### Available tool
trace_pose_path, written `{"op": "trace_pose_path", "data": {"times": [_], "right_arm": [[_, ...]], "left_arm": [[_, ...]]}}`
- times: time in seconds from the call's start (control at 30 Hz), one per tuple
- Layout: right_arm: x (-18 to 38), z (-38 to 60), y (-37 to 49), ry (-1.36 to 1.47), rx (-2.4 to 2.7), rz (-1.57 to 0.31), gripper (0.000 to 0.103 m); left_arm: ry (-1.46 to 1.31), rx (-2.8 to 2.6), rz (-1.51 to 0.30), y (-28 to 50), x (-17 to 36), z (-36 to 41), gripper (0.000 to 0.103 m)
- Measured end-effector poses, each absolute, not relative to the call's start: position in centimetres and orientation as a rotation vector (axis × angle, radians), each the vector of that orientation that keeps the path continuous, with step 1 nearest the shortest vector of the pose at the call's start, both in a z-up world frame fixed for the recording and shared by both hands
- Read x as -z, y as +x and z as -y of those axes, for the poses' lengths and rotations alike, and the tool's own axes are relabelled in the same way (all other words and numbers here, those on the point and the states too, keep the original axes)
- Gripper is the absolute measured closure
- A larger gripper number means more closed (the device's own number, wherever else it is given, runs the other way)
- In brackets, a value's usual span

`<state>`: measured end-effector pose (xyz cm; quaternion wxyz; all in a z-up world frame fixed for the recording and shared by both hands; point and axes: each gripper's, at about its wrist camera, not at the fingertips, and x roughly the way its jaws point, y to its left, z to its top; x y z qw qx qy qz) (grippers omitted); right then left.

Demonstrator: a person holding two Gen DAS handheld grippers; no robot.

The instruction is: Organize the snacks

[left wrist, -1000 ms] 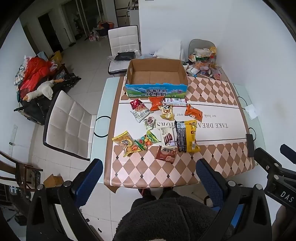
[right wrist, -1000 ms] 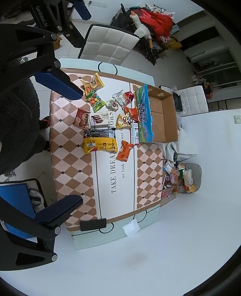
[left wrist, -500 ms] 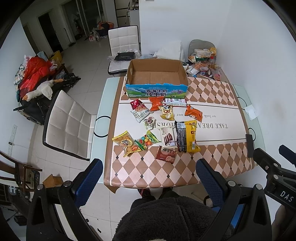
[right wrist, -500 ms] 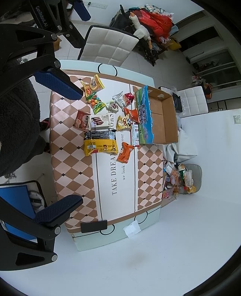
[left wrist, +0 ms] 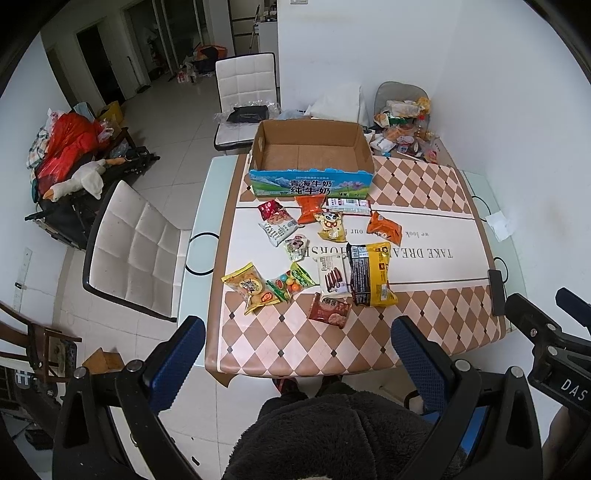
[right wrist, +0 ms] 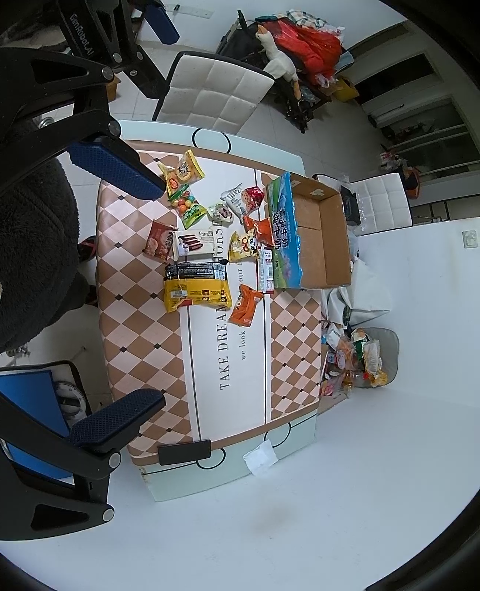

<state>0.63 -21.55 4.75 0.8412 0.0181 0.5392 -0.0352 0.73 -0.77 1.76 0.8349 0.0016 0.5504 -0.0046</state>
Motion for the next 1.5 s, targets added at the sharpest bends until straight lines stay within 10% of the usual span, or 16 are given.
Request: {"op": "trace_pose_path", "data": {"times": [1.5], "right_arm": [[-5.4, 19.9, 2.1, 0.041, 0.059, -1.138, 0.000]], "left_arm": [[-0.012, 0.022, -1.163, 2.3, -2.7, 1.7, 0.000]]}}
